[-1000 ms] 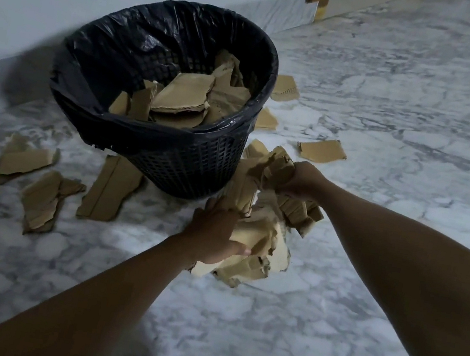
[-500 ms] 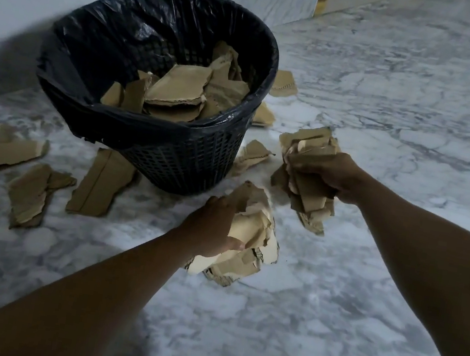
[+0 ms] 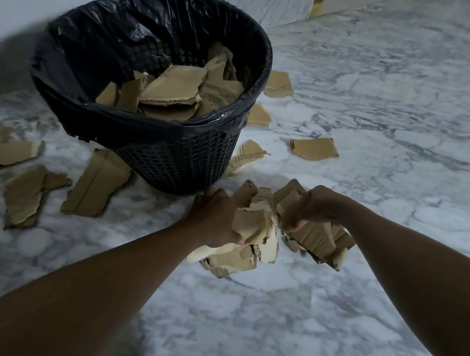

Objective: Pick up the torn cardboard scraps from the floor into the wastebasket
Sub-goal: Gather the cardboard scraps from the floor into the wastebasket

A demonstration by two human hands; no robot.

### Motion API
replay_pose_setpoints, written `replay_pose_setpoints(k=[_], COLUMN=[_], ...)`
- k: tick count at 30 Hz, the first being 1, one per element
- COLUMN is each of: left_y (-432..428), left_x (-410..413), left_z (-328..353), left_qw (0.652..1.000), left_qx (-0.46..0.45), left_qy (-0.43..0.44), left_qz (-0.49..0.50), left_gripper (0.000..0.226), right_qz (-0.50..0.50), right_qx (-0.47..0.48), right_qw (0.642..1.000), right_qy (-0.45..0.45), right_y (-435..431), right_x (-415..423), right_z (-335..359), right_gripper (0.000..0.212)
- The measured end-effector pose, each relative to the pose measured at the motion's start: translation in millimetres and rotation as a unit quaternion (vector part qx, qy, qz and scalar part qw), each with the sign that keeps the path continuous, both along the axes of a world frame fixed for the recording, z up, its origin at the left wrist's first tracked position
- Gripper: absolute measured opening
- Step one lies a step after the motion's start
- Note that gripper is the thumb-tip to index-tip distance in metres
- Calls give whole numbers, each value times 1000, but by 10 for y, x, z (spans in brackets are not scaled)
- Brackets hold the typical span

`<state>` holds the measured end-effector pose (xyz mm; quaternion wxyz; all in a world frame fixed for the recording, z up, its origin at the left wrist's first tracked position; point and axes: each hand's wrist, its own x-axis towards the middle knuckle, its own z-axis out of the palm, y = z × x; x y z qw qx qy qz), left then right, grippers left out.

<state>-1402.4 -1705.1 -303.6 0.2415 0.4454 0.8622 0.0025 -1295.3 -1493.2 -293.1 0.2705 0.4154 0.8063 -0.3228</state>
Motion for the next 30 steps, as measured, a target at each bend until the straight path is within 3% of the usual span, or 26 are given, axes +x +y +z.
replay_pose_setpoints(k=[3, 6, 9, 12, 16, 19, 22, 26, 30], left_y=[177, 432, 747, 1014, 1167, 1211, 1242, 1238, 1295], left_x=[-39, -75, -116, -255, -433, -462, -485, -491, -516], left_z=[-11, -25, 11, 33, -35, -73, -143, -132, -161], left_qw=[997, 991, 990, 994, 996, 996, 997, 997, 999], left_qx=[73, 131, 137, 99, 58, 46, 33, 30, 11], left_qy=[8, -14, -6, 23, 2, -5, 1, -3, 3], left_qz=[-23, 5, 38, 42, 68, 74, 69, 64, 40], left_gripper=[93, 75, 64, 74, 82, 82, 75, 65, 75], right_qz=[0, -67, -151, -183, -123, -3, 82, 177, 205], right_qx=[0, 27, 48, 67, 161, 208, 214, 209, 171], right_qw=[1000, 994, 977, 964, 958, 961, 963, 961, 963], right_qy=[14, 85, 144, 182, 204, 181, 141, 38, -29], right_y=[112, 332, 514, 571, 678, 668, 724, 931, 1077], right_x=[22, 130, 254, 300, 170, -70, -316, -530, -728], right_z=[56, 117, 30, -60, 41, 65, 15, -21, 15], right_gripper=[53, 38, 40, 43, 31, 22, 34, 77, 106])
